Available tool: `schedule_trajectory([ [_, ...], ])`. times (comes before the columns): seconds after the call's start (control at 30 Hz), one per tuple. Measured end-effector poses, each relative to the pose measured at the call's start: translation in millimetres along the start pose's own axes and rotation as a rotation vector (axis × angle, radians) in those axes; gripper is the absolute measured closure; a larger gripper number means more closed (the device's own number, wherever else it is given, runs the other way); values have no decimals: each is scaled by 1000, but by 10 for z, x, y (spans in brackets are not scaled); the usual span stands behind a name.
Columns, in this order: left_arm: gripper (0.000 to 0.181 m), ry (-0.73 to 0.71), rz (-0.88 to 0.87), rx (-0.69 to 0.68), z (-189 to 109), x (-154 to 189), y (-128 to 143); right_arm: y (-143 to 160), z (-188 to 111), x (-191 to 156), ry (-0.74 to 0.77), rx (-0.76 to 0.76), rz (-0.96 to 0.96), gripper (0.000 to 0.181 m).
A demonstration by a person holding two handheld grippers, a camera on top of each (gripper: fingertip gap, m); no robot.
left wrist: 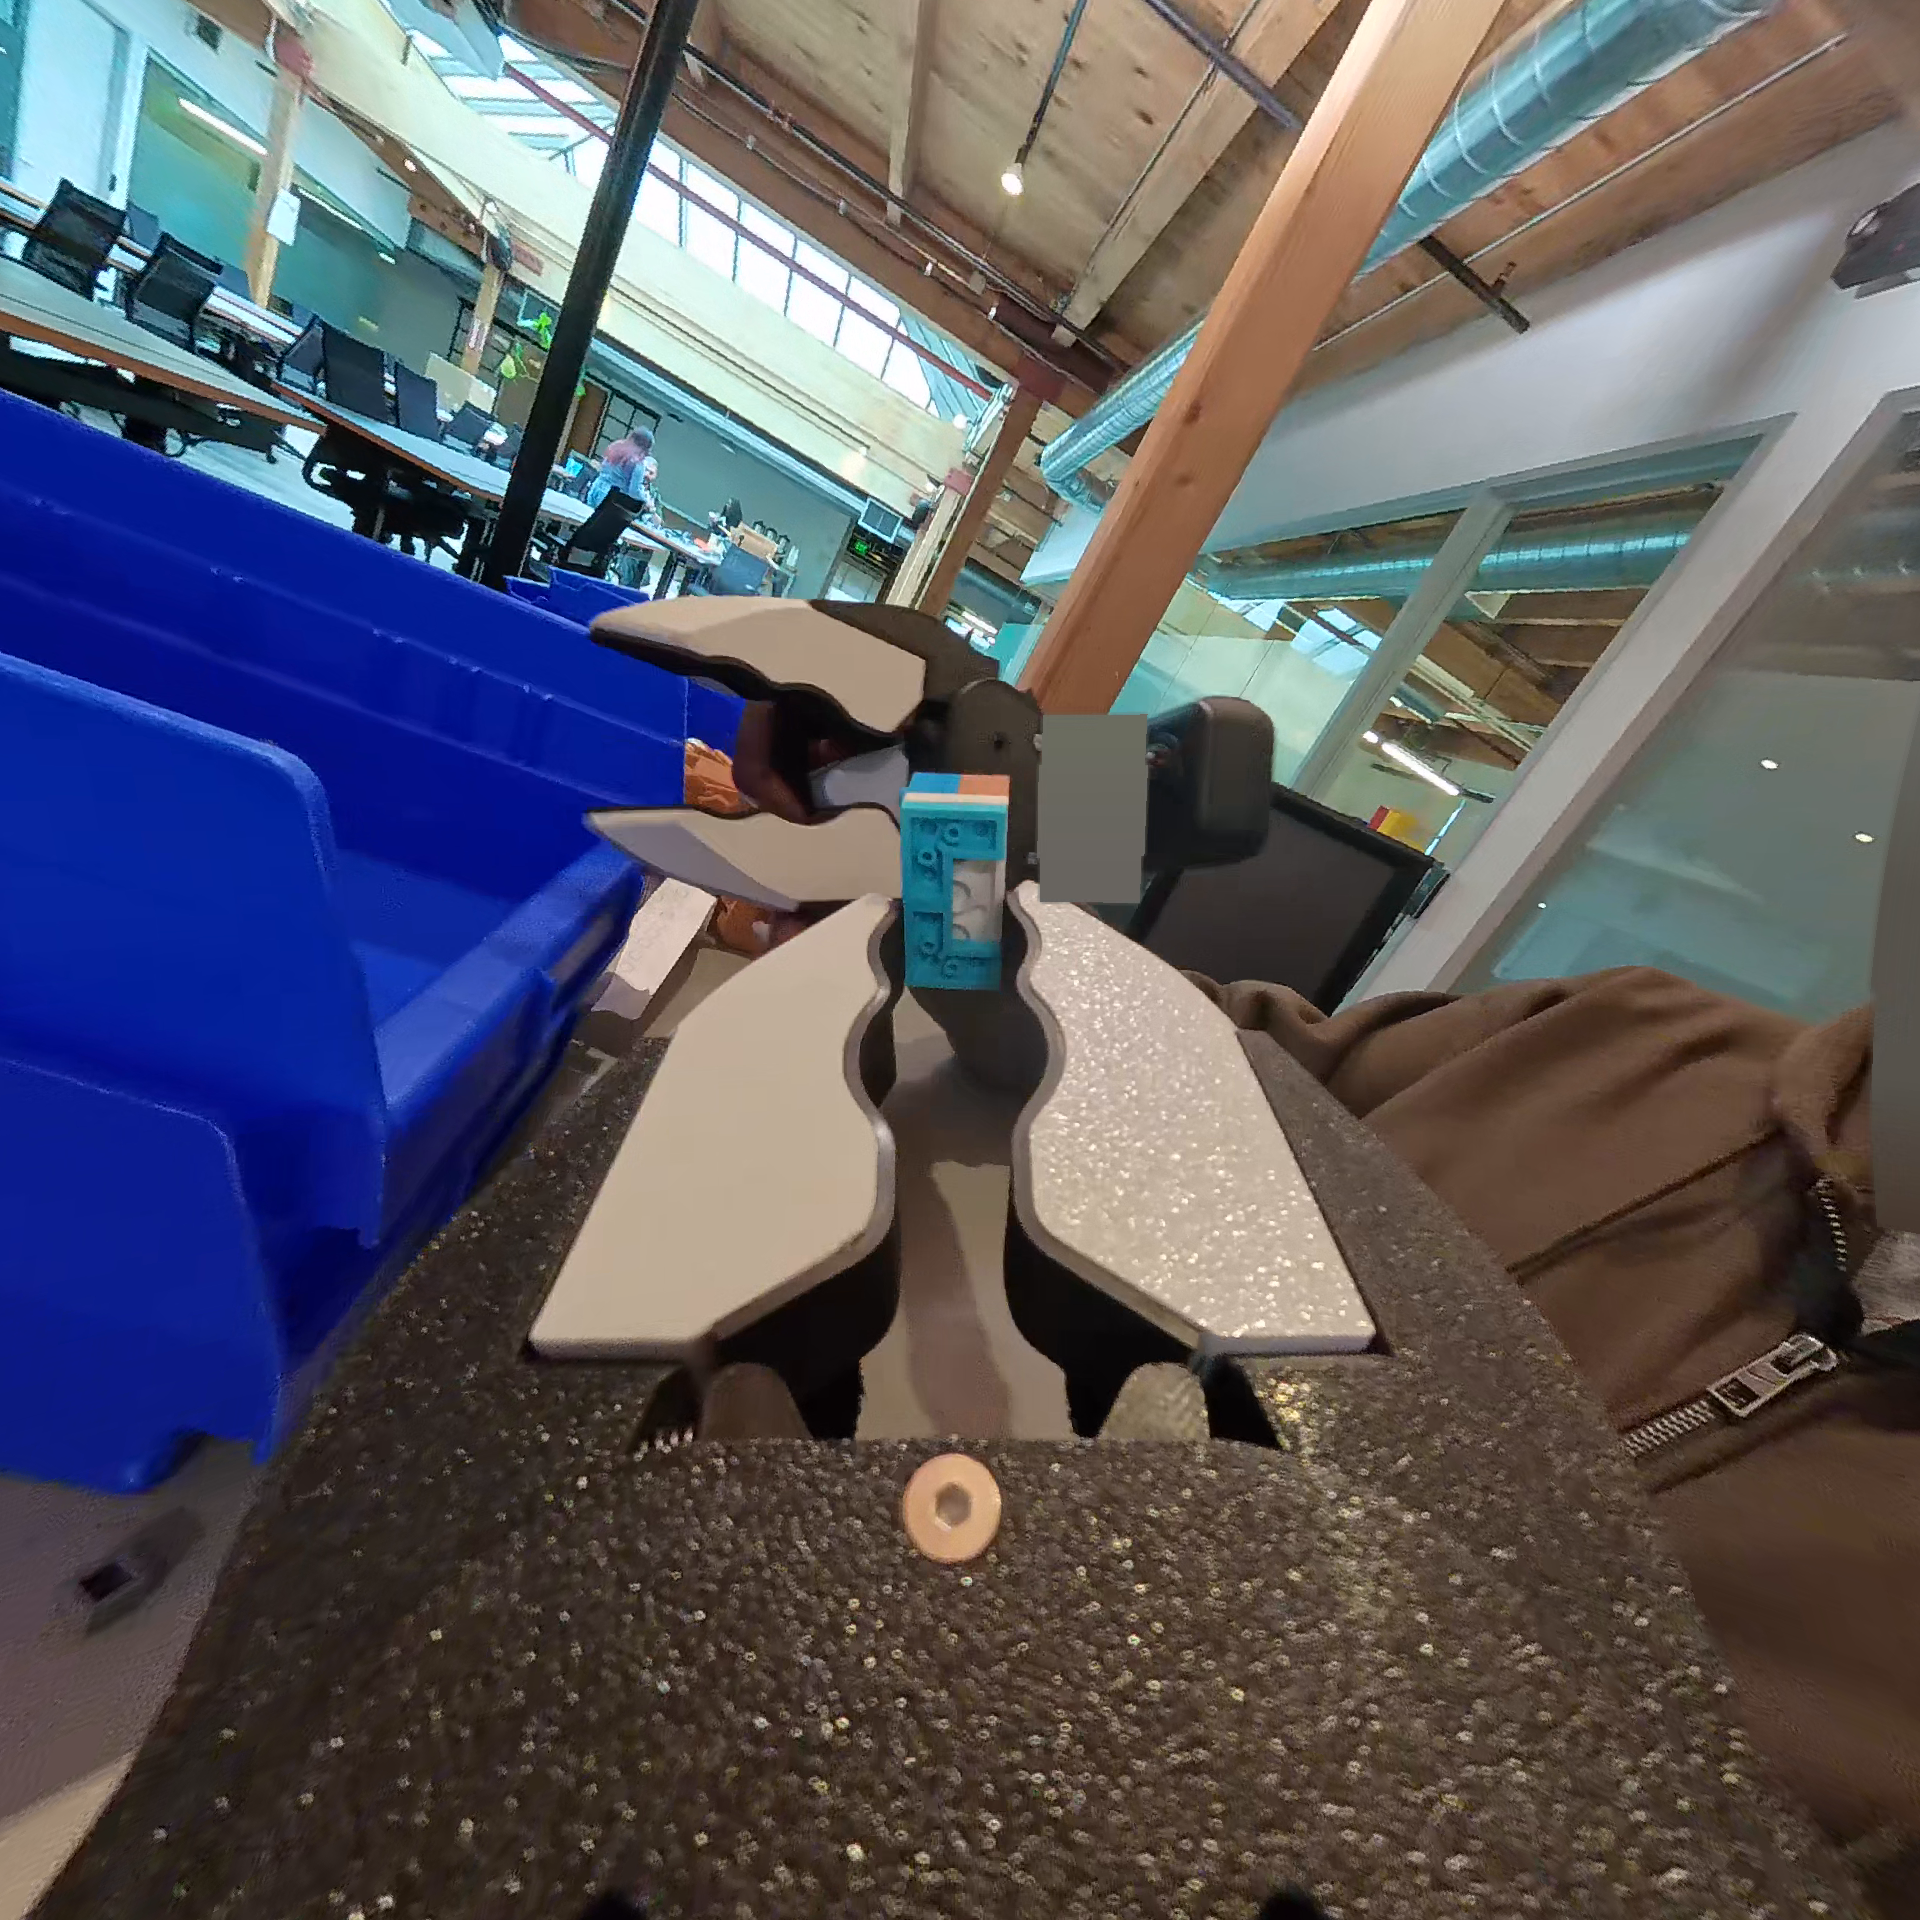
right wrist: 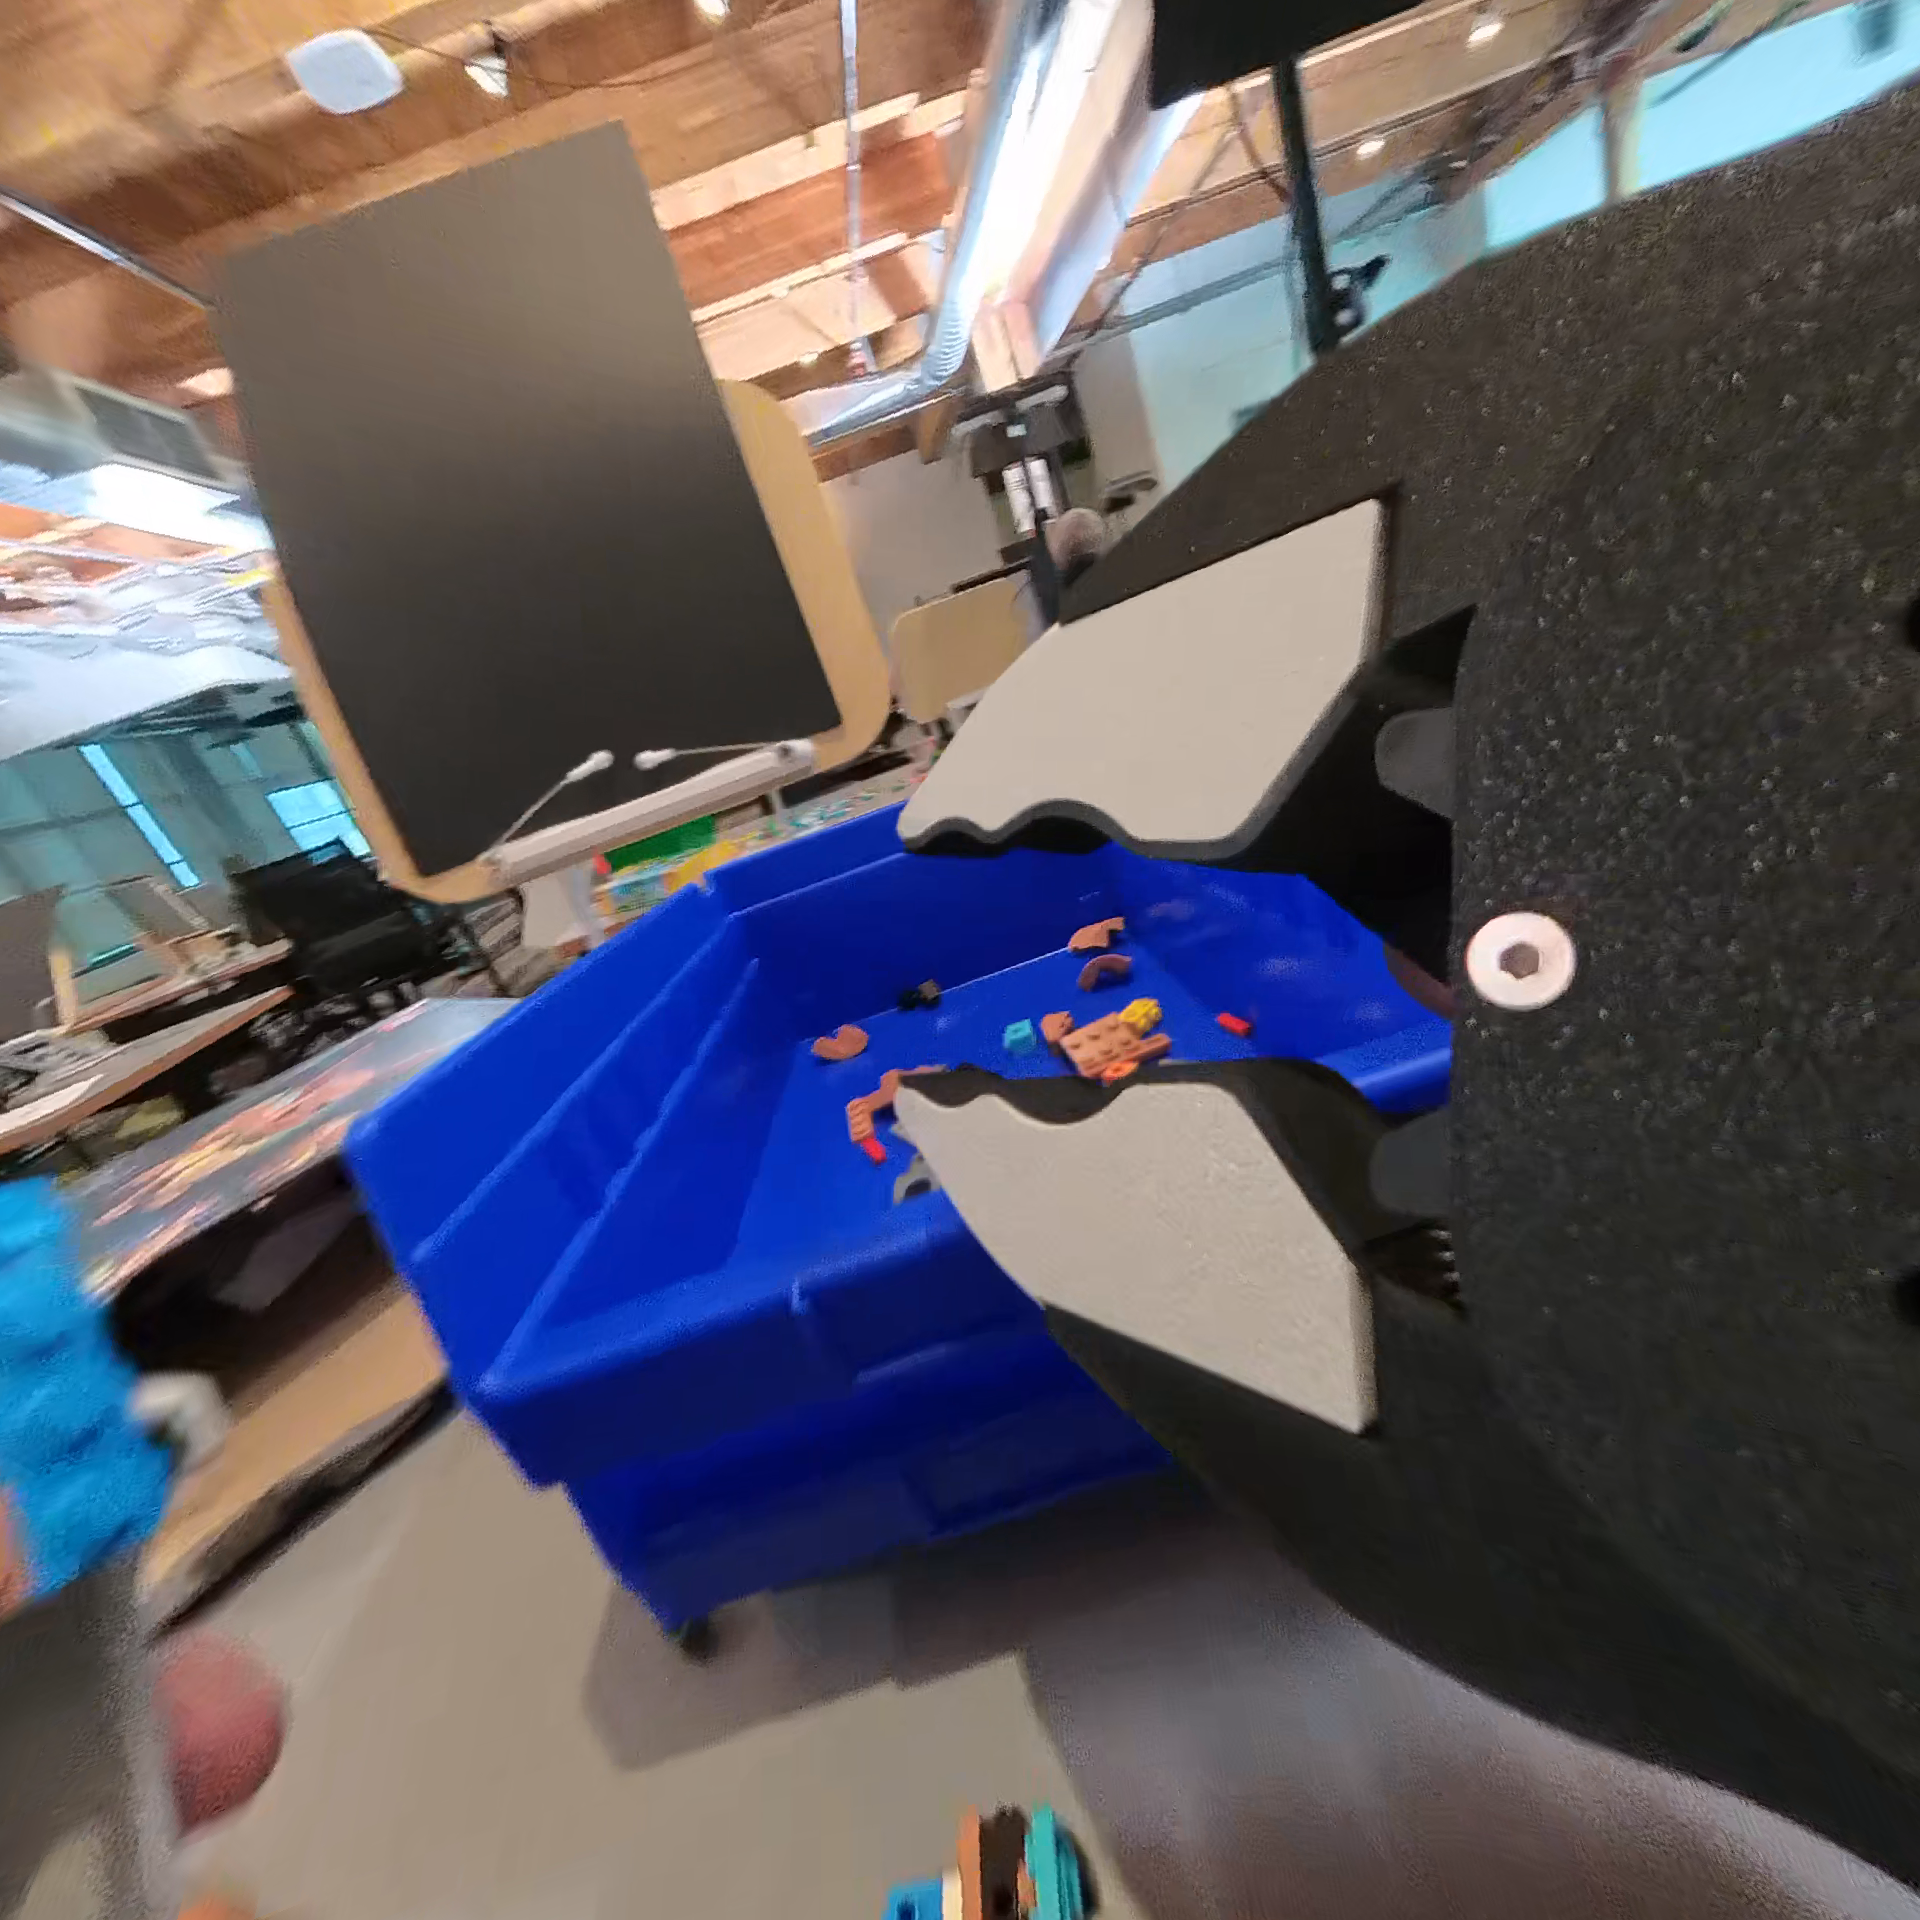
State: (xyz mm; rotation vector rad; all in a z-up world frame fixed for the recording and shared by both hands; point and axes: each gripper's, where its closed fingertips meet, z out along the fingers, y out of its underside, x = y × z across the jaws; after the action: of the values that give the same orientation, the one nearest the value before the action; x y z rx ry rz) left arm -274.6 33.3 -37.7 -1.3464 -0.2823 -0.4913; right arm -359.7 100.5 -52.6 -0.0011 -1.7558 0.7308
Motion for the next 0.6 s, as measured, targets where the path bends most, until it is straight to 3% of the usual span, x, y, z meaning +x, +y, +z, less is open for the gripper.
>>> schedule_trajectory([
  [0.2,163,-36,37,-92,80,-13,153,-614,-312,-390,-80,302,-151,134],
  [0.3,163,-71,43,-142,120,-57,250,-804,-366,-527,-98,355,-178,129],
  [0.43,163,-81,31,-180,162,-83,340,-831,-352,-566,-78,360,-192,143],
  [0.6,159,-87,35,-110,137,-92,226,-748,-339,-444,-66,355,-98,143],
])
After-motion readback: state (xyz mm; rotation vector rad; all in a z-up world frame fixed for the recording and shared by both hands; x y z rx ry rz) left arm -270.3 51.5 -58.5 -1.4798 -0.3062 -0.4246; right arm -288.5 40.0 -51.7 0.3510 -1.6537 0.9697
